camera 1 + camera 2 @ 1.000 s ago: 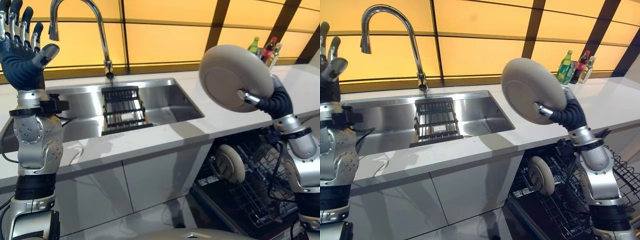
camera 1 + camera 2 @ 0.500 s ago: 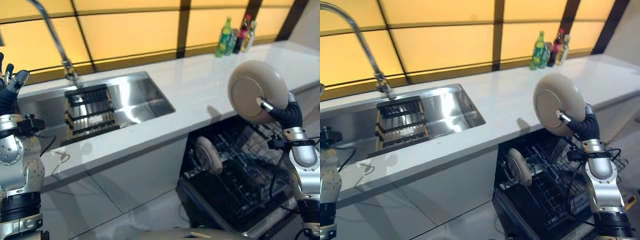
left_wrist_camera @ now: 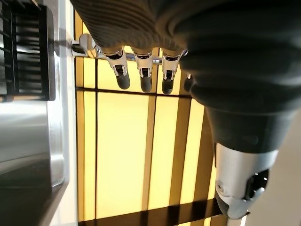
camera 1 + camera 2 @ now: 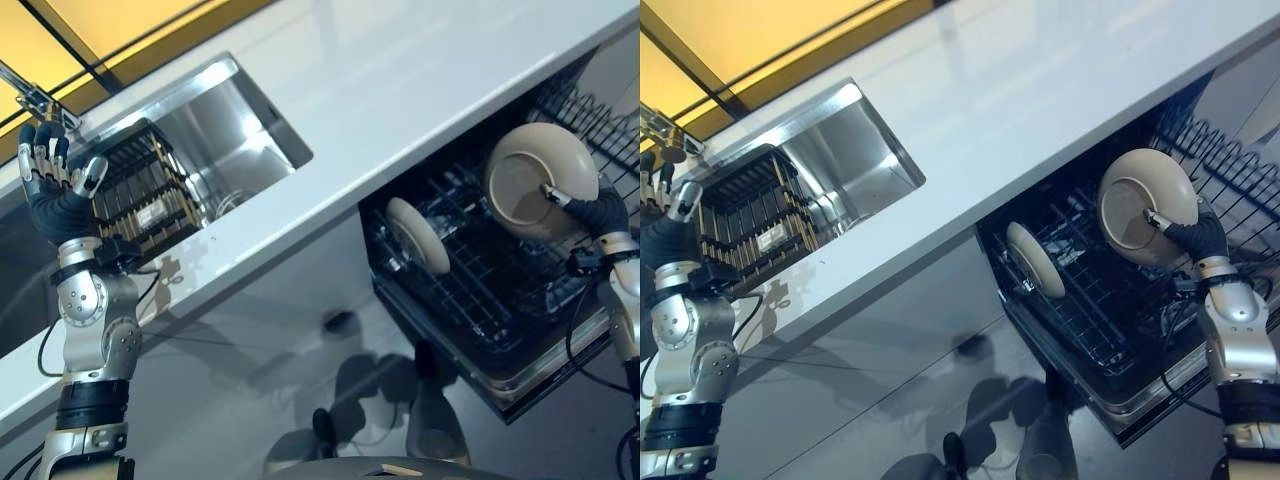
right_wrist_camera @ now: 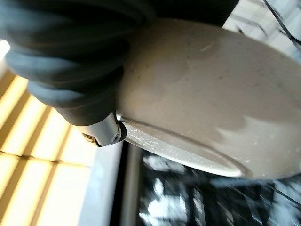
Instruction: Pick up plates and place into dishwasher.
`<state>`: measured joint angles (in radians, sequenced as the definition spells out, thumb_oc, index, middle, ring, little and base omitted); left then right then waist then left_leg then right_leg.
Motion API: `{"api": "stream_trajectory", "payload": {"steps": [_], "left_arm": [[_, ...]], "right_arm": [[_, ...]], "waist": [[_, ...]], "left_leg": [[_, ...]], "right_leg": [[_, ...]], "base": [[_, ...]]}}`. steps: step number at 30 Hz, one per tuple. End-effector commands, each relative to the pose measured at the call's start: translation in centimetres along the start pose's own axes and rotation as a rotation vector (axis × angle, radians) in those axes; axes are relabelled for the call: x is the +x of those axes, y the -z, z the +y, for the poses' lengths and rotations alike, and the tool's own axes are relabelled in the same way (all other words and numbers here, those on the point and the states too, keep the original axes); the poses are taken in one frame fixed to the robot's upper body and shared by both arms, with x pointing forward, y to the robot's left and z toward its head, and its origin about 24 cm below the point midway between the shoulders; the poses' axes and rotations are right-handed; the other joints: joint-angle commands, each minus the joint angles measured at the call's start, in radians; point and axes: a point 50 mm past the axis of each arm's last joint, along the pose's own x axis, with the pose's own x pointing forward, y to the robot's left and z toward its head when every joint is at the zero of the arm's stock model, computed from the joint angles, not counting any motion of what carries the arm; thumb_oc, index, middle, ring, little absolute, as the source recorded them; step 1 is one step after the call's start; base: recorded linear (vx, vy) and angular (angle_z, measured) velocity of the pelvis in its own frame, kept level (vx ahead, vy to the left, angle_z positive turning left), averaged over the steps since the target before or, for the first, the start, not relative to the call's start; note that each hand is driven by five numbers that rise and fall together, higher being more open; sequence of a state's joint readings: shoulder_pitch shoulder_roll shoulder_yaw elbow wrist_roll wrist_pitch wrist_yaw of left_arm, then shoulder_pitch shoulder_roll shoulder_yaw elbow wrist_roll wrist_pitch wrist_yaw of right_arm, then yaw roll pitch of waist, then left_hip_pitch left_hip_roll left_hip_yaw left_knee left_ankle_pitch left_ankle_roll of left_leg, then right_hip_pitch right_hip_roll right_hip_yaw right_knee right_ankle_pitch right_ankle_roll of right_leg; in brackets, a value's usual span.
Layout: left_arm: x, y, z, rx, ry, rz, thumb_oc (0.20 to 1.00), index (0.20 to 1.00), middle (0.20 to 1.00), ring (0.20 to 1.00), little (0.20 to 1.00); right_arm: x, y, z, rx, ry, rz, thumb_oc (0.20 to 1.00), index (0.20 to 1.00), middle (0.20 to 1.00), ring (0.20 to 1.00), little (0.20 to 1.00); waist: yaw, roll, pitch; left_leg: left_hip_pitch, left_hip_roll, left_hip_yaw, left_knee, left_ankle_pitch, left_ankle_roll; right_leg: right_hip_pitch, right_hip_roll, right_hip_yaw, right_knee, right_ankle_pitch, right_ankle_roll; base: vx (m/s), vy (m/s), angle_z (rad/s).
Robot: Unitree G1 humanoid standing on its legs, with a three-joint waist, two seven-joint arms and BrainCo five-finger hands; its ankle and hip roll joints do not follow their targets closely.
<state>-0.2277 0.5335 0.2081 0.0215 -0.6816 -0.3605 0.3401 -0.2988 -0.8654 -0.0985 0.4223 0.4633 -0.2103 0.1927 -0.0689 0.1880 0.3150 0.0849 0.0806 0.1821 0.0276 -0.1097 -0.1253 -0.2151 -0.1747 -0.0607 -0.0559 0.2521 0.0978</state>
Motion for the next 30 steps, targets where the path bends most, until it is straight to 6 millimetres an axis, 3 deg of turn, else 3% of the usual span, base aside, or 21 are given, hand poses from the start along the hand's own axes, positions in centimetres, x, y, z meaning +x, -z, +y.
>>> {"api": "stream_trajectory", "payload": {"steps": [1,7,17,22,30], "left_arm": [[1.0,-0.8,-1.2,-0.02,0.018,-0.084,1.0,1.0,1.0,1.0,1.0],[1.9,-0.9,-2.4,-0.043,0.024,-0.095,1.0,1.0,1.0,1.0,1.0],[4.0,-2.3,-4.1,-0.041,0.033,-0.129,1.0,1.0,1.0,1.0,1.0],[4.6,-3.0,-4.7,-0.038,0.04,-0.152,1.0,1.0,1.0,1.0,1.0],[5.3,-4.1,-5.4,-0.035,0.048,-0.169,1.0,1.0,1.0,1.0,1.0]], "right_arm": [[2.6,-4.5,-0.3,0.016,-0.127,-0.16,0.2,0.2,0.2,0.2,0.2],[3.9,-4.8,-1.1,0.001,-0.214,-0.107,0.2,0.2,0.2,0.2,0.2],[5.5,-5.0,-0.5,-0.108,-0.266,-0.026,0.2,0.2,0.2,0.2,0.2],[5.9,-4.1,0.7,-0.185,-0.28,0.041,0.2,0.2,0.2,0.2,0.2],[5.7,-1.9,1.2,-0.17,-0.243,0.126,0.2,0.2,0.2,0.2,0.2]], "waist": [[-0.02,-0.012,0.007],[-0.02,0.013,0.053],[-0.01,0.03,0.114],[-0.006,0.033,0.139],[0.001,0.038,0.16]], "left_leg": [[-0.147,0.021,-0.067,0.023,0.116,0.001],[-0.19,0.011,-0.064,0.027,0.127,-0.007],[-0.263,0.013,-0.066,0.038,0.15,-0.013],[-0.29,0.015,-0.067,0.035,0.16,-0.011],[-0.293,0.019,-0.072,0.029,0.169,-0.008]], "right_leg": [[-0.059,-0.059,-0.008,0.202,-0.202,0.03],[-0.11,-0.062,-0.004,0.214,-0.202,0.02],[-0.17,-0.053,-0.014,0.23,-0.202,0.006],[-0.192,-0.046,-0.017,0.231,-0.201,0.003],[-0.181,-0.04,-0.02,0.222,-0.199,-0.002]], "base": [[-0.06,0.001,-0.04],[-0.06,-0.021,-0.08],[-0.05,-0.068,-0.02],[-0.05,-0.06,-0.02],[-0.02,-0.035,0.0]]}}
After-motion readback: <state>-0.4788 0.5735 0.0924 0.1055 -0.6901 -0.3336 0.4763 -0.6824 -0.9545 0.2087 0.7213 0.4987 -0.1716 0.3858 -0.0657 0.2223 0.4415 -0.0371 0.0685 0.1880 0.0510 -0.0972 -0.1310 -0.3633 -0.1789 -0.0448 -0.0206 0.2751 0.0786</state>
